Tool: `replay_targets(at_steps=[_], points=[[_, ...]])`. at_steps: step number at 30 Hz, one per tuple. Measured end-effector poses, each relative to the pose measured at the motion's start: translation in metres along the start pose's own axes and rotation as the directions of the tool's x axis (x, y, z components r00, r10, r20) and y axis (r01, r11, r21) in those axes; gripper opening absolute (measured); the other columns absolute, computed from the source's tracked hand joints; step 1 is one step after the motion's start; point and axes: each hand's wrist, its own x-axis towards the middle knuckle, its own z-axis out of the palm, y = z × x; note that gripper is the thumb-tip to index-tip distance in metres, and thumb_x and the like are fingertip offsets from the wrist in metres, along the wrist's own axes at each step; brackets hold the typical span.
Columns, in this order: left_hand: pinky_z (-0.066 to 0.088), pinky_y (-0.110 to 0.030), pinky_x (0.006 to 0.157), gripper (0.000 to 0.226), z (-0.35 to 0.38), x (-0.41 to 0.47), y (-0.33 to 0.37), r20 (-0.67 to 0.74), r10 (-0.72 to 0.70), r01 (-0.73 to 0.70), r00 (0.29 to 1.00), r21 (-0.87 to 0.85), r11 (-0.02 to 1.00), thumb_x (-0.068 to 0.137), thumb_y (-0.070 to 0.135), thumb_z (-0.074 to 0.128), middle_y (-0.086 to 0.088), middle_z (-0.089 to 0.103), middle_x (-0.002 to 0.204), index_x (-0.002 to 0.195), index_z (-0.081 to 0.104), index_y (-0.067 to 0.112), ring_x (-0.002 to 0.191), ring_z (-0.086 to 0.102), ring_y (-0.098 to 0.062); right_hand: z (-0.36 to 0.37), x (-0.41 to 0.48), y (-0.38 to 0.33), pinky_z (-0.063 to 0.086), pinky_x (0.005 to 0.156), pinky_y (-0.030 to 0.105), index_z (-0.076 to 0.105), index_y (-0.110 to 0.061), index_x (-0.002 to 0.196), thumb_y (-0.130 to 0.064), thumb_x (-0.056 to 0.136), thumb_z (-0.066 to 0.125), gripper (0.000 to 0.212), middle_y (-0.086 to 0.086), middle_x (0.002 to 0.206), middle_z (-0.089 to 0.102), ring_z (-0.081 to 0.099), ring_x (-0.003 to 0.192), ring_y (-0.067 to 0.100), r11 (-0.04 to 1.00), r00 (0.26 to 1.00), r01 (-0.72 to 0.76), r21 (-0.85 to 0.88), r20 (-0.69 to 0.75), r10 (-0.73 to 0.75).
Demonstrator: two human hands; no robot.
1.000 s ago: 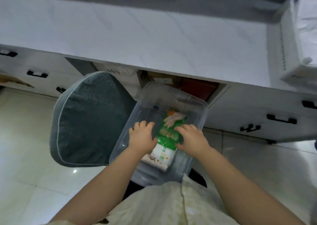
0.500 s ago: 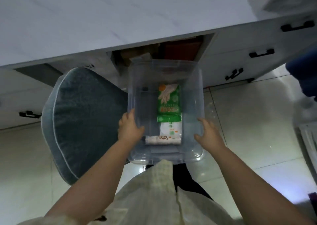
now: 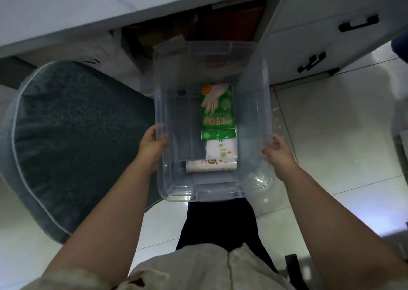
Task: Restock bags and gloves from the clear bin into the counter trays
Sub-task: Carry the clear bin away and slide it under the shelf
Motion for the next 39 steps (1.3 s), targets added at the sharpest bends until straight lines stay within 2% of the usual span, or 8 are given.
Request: replay_targets(at_steps=[5, 10, 14, 19, 22, 28, 31, 39], points=[[0.055, -0.049, 0.083, 0.058, 0.006, -0.031, 0.029, 0.209, 0.021, -0.025, 0.978, 0.016, 1.0, 0.082, -0.008, 0.054, -0.004, 0.063, 0.115, 0.108, 0.058, 0.043, 0.104, 0.063, -0.025, -0.035, -0.029, -0.012, 0.052, 0.078, 0.042, 0.054, -0.024, 0.122, 0.014, 0.085, 0.051, 0.053, 0.012, 0.118, 0.058, 0.059, 0.1, 0.026, 0.993, 0.999, -0.04, 0.112, 0.008, 0.04], [0.058, -0.05, 0.076, 0.063, 0.039, -0.079, 0.081, 0.439, 0.077, -0.121, 0.895, 0.073, 0.99, 0.079, -0.01, 0.059, -0.007, 0.064, 0.114, 0.109, 0.057, 0.046, 0.1, 0.065, -0.027, -0.108, -0.082, -0.032, 0.045, 0.095, 0.053, 0.055, -0.019, 0.123, 0.011, 0.086, 0.055, 0.048, 0.014, 0.118, 0.057, 0.058, 0.102, 0.029, 0.973, 0.999, -0.009, 0.231, -0.047, 0.02], [0.059, -0.042, 0.063, 0.071, 0.096, -0.124, 0.127, 0.614, 0.111, -0.222, 0.781, 0.107, 0.969, 0.076, -0.011, 0.065, -0.008, 0.063, 0.114, 0.121, 0.051, 0.041, 0.098, 0.067, -0.027, -0.183, -0.124, -0.049, 0.046, 0.095, 0.05, 0.052, -0.018, 0.127, 0.01, 0.086, 0.055, 0.049, 0.015, 0.118, 0.058, 0.058, 0.098, 0.028, 0.947, 0.99, 0.053, 0.318, -0.141, -0.008], [0.057, -0.054, 0.07, 0.073, 0.182, -0.185, 0.171, 0.768, 0.124, -0.297, 0.629, 0.09, 0.95, 0.077, -0.016, 0.06, -0.01, 0.06, 0.119, 0.131, 0.046, 0.032, 0.105, 0.063, -0.032, -0.285, -0.177, -0.045, 0.051, 0.09, 0.049, 0.048, -0.02, 0.135, 0.009, 0.084, 0.06, 0.059, 0.018, 0.124, 0.06, 0.061, 0.099, 0.031, 0.908, 0.967, 0.169, 0.384, -0.241, -0.078], [0.057, -0.056, 0.072, 0.069, 0.234, -0.219, 0.192, 0.823, 0.123, -0.318, 0.554, 0.073, 0.945, 0.078, -0.015, 0.059, -0.013, 0.058, 0.122, 0.129, 0.048, 0.03, 0.106, 0.061, -0.037, -0.338, -0.203, -0.038, 0.05, 0.091, 0.049, 0.045, -0.027, 0.137, 0.013, 0.084, 0.055, 0.067, 0.012, 0.127, 0.057, 0.059, 0.105, 0.028, 0.872, 0.953, 0.239, 0.428, -0.275, -0.127], [0.054, -0.034, 0.047, 0.061, 0.345, -0.272, 0.219, 0.89, 0.129, -0.33, 0.437, 0.026, 0.944, 0.074, -0.012, 0.061, -0.012, 0.062, 0.115, 0.109, 0.064, 0.038, 0.075, 0.072, -0.024, -0.446, -0.23, -0.028, 0.047, 0.089, 0.057, 0.053, -0.038, 0.122, 0.024, 0.079, 0.039, 0.077, 0.005, 0.121, 0.051, 0.055, 0.11, 0.026, 0.783, 0.921, 0.369, 0.5, -0.311, -0.235], [0.056, -0.042, 0.059, 0.071, 0.397, -0.295, 0.225, 0.914, 0.13, -0.39, 0.385, 0.034, 0.92, 0.061, -0.003, 0.073, -0.014, 0.06, 0.125, 0.118, 0.062, 0.038, 0.092, 0.069, -0.03, -0.5, -0.232, -0.029, 0.046, 0.087, 0.056, 0.056, -0.037, 0.12, 0.024, 0.077, 0.037, 0.077, 0.003, 0.116, 0.052, 0.055, 0.106, 0.025, 0.769, 0.902, 0.418, 0.484, -0.326, -0.285], [0.055, -0.048, 0.067, 0.064, 0.505, -0.333, 0.244, 0.879, 0.222, -0.379, 0.422, -0.051, 0.924, 0.076, -0.006, 0.067, -0.016, 0.059, 0.127, 0.125, 0.057, 0.033, 0.095, 0.066, -0.031, -0.621, -0.194, -0.062, 0.053, 0.067, 0.042, 0.055, -0.025, 0.126, 0.023, 0.072, 0.037, 0.075, 0.002, 0.097, 0.067, 0.064, 0.084, 0.018, 0.775, 0.873, 0.485, 0.405, -0.274, -0.403]])
